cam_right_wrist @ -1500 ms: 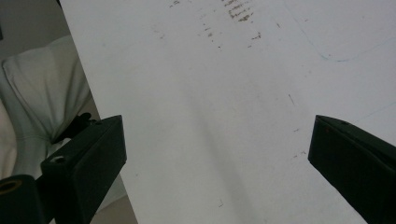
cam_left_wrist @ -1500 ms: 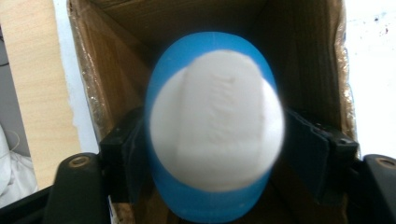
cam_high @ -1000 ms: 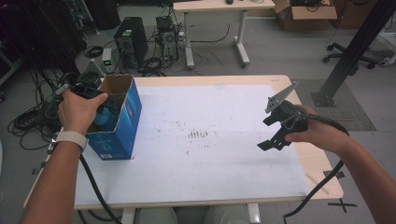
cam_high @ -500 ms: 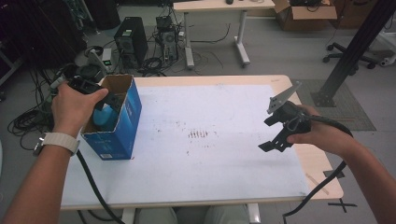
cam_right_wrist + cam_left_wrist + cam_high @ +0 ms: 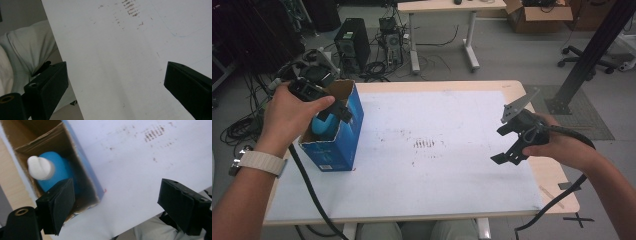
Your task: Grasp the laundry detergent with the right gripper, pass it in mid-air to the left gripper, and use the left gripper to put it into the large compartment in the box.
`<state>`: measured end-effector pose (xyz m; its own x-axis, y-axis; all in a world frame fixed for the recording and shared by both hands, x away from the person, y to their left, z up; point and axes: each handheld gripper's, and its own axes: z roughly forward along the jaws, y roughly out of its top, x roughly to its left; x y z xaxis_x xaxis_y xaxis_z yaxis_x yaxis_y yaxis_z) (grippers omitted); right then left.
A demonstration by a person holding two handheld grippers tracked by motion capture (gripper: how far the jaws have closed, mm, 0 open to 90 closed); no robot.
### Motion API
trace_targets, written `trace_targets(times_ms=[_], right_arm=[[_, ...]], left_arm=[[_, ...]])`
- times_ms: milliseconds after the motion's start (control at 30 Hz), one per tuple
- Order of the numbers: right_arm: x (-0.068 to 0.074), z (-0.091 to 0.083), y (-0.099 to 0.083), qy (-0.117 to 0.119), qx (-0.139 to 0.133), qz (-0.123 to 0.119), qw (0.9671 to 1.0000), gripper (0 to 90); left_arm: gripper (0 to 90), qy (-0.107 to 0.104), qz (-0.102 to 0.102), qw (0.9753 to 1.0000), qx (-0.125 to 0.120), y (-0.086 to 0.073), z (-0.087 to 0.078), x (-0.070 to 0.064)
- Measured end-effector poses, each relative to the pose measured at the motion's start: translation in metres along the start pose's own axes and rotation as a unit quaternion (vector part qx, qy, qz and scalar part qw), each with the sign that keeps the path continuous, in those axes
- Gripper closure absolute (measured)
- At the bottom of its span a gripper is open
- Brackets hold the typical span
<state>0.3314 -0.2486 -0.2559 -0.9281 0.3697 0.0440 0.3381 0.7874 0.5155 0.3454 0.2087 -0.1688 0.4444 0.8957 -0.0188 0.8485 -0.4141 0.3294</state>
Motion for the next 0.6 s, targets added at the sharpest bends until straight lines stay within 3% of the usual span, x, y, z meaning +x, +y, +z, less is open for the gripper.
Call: trace_targets(times_ms=[267,600], right_arm=[[0.001,0.000,0.001,-0.001,0.002,0.001,1.0000,5.5],[0.001,-0.001,0.003,-0.002,0.003,0.000,1.0000,5.5]], left_arm=[[5.6,-0.025,0.051,0.9983,0.011,0.001,-0.001,-0.023],[5.6,-0.035,0.079,0.9962,0.011,0.006,-0.003,-0.041]])
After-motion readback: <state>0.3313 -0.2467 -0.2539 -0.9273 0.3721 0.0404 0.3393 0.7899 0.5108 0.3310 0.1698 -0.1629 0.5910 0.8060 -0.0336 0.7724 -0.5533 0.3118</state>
